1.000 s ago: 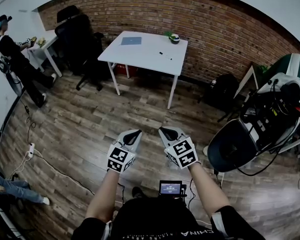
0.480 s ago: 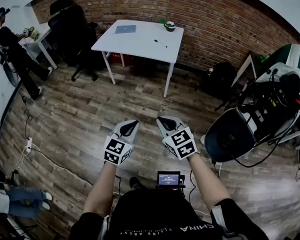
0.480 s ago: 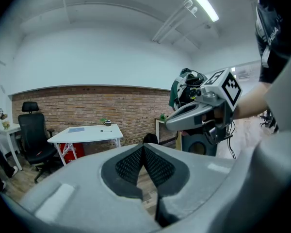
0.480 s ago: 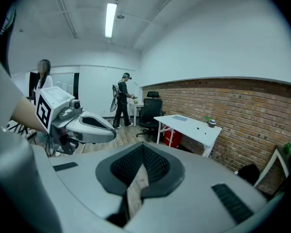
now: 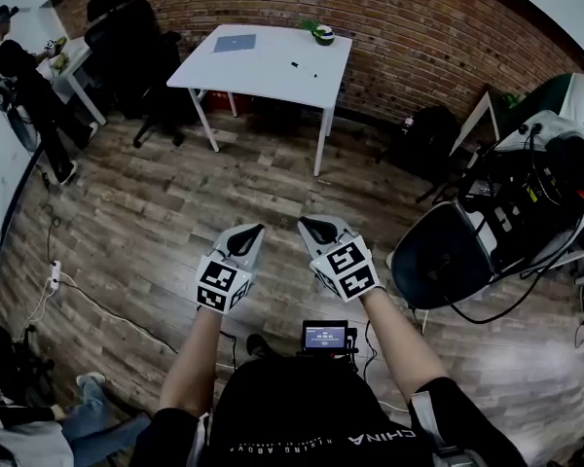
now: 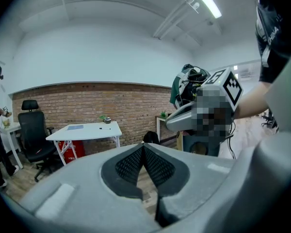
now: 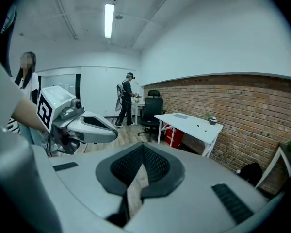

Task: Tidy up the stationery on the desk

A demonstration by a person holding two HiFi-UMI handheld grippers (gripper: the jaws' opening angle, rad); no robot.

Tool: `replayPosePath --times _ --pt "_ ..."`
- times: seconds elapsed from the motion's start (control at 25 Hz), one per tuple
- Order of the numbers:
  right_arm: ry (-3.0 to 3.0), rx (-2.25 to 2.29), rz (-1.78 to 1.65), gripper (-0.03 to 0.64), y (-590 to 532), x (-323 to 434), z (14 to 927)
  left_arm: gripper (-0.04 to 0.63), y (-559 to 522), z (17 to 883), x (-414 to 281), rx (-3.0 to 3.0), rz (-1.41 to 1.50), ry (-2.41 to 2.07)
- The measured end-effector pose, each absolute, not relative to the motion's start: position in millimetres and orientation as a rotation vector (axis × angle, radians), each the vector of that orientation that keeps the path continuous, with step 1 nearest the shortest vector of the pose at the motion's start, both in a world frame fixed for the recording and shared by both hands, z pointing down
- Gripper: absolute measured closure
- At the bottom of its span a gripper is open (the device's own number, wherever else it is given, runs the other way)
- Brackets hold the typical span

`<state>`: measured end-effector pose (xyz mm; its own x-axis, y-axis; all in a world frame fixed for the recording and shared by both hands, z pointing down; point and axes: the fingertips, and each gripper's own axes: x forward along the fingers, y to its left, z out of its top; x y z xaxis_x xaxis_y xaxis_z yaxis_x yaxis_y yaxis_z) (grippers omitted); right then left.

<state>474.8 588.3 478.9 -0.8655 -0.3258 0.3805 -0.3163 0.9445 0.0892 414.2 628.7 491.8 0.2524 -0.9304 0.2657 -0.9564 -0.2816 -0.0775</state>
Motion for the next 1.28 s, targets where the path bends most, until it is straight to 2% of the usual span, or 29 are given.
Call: replayPosePath --times 0.32,0.52,0.8,1.28 --pt "-2.703 0.398 -0.022 0.607 559 483 491 0.591 603 499 424 2.351 0.402 -1.853" --pt "-2.692 0.376 -0.002 0.607 536 466 501 0.591 583 511 404 2.309 0.389 -1.858" --pt "-2.654 0.411 0.011 0.607 486 410 514 0.591 532 526 342 2.313 0.356 -1.827" --pt "-2.624 0.540 0.032 0.607 399 273 496 0.589 447 508 194 2.403 0.362 -1.764"
